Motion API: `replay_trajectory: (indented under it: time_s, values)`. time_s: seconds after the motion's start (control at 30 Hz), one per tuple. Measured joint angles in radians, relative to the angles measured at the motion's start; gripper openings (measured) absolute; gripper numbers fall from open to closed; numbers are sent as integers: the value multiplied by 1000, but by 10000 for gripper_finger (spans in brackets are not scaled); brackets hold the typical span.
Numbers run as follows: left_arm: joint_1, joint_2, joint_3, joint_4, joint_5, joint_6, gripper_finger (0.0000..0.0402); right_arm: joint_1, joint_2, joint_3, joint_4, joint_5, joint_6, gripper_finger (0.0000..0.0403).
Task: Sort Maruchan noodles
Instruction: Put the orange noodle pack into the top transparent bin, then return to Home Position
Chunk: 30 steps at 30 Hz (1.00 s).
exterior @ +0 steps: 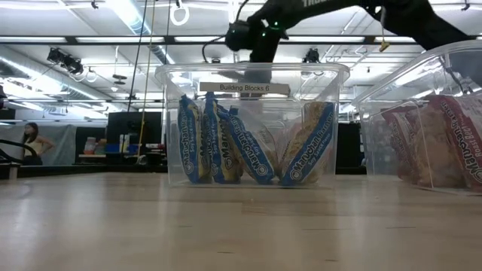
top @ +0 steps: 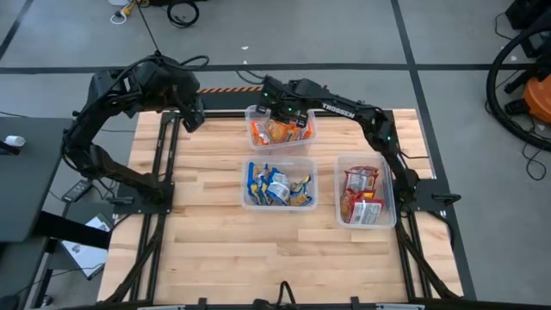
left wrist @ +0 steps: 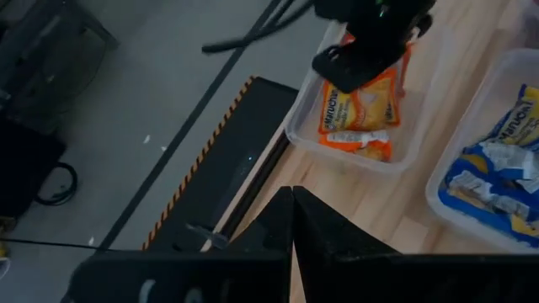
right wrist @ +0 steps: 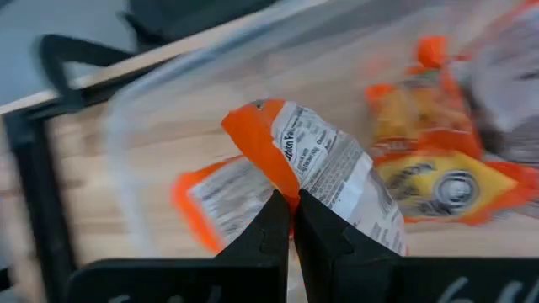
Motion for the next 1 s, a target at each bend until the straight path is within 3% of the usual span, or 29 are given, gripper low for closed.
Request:
replay_trajectory:
  time_s: [0.2,0.4,0.5,0.63,0.9,1.0]
  values:
    - [1,-13,0,3,13,-31,11,-6,46,0,8,-50,-24,52]
    - [1,-12,0,22,16,-58,11,-29,59,1,-1,-109,-129,110]
    - [1,-11,0,58,76,-73,11,-39,21,1,-24,-87,-212,137]
    - [-9,-25,0,136,175,-79,11,-52,-68,2,-7,-36,-490,158]
    - [-88,-64,-24,153,343,-103,11,-38,-230,2,38,-175,-1235,142]
    - [-128,-120,-130,239,354,-104,11,6,-282,3,47,-298,-1352,116]
